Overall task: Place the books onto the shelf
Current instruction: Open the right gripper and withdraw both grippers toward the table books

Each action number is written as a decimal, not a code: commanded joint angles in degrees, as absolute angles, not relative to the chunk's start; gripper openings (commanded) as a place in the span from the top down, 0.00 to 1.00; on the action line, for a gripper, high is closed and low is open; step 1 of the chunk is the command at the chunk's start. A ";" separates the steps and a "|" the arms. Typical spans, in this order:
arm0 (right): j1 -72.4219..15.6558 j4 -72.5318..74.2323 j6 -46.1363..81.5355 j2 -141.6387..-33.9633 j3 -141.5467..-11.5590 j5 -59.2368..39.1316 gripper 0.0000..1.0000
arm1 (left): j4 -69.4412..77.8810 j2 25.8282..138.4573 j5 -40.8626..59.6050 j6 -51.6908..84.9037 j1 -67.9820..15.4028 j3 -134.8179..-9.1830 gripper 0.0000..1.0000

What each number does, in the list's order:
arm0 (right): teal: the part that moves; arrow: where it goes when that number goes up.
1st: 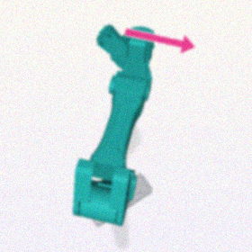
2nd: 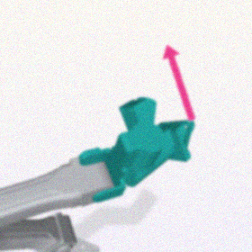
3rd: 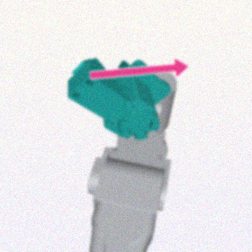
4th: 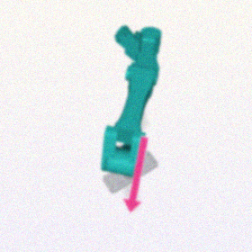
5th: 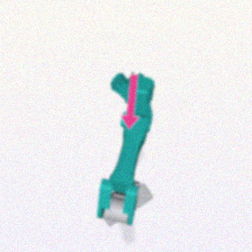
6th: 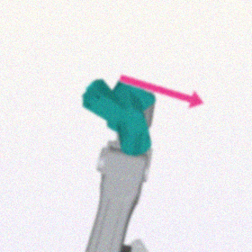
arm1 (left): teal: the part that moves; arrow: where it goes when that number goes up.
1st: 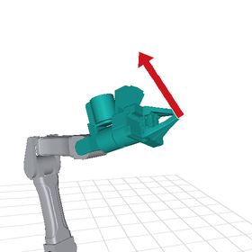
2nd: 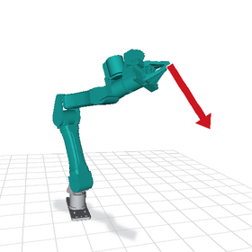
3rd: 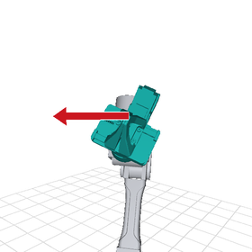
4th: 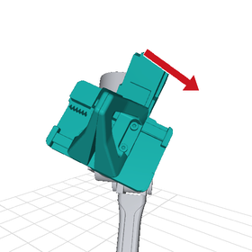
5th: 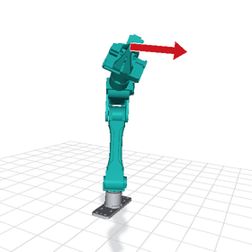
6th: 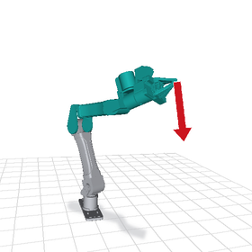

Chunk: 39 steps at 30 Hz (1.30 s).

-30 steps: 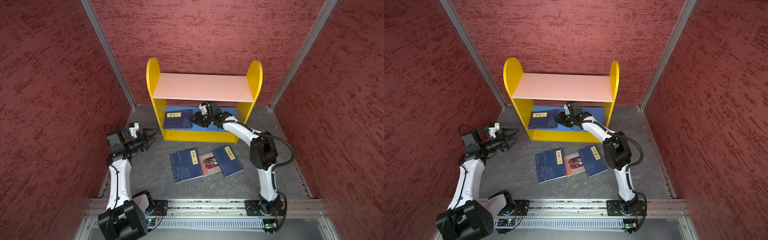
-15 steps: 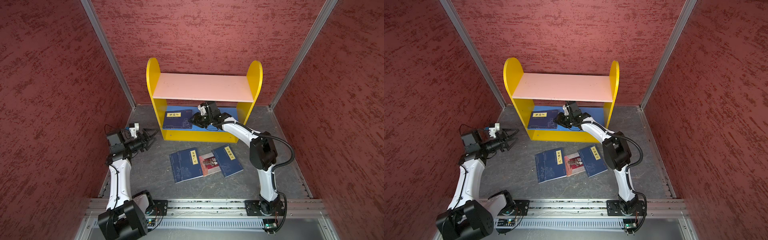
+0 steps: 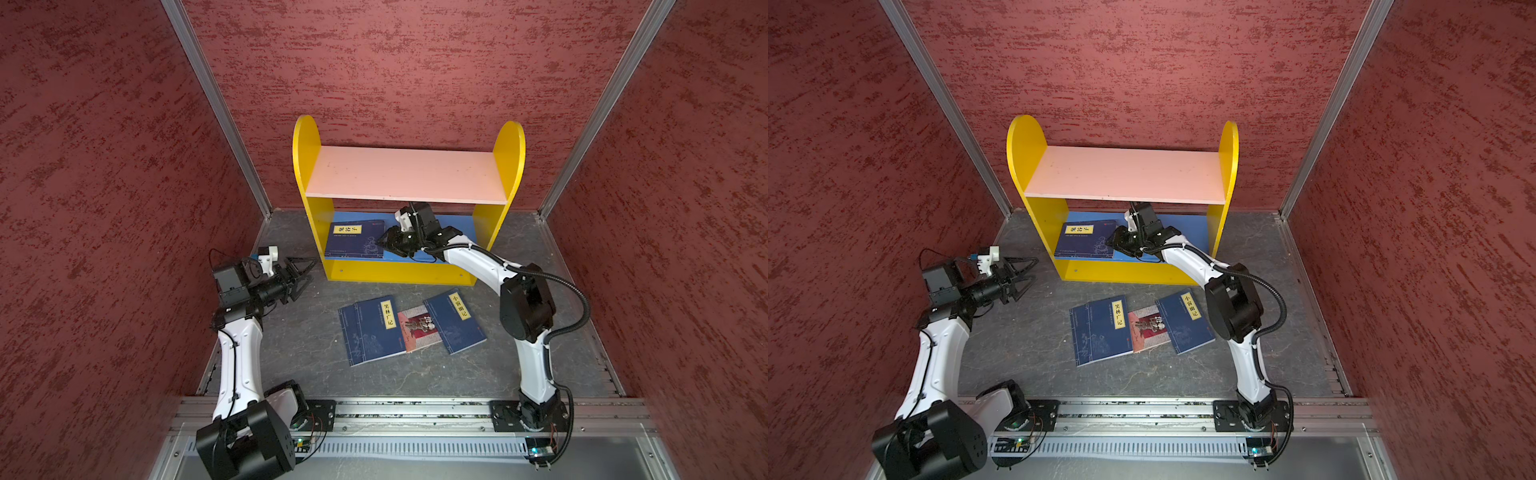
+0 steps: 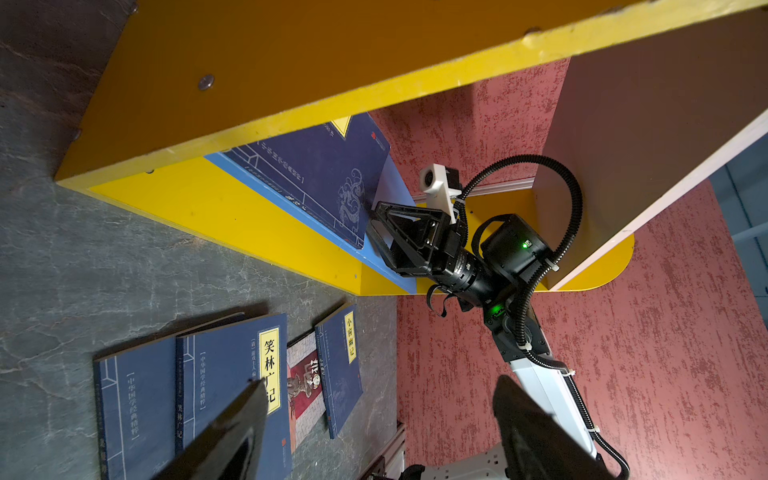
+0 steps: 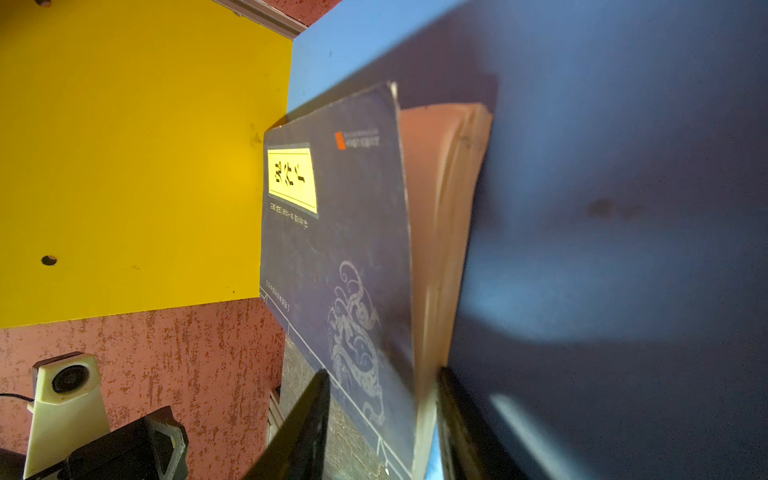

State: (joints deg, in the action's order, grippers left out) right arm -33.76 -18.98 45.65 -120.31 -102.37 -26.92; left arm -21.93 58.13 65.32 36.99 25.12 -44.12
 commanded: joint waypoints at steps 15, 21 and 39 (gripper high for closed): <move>-34.18 -21.36 42.56 -105.09 -91.23 -17.92 0.43 | -39.78 57.70 60.25 34.30 25.58 -47.95 0.12; -34.18 -23.42 41.05 -94.94 -81.26 -17.65 0.42 | -44.85 55.93 57.71 33.72 24.90 -47.86 0.14; -42.56 -15.63 43.77 -73.12 -48.54 -24.50 0.46 | -45.16 59.86 42.63 26.43 -1.40 -44.15 0.16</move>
State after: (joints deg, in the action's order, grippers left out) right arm -40.38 -20.25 42.59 -73.06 -49.87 -23.20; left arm -46.06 58.98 46.63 29.10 2.09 -45.67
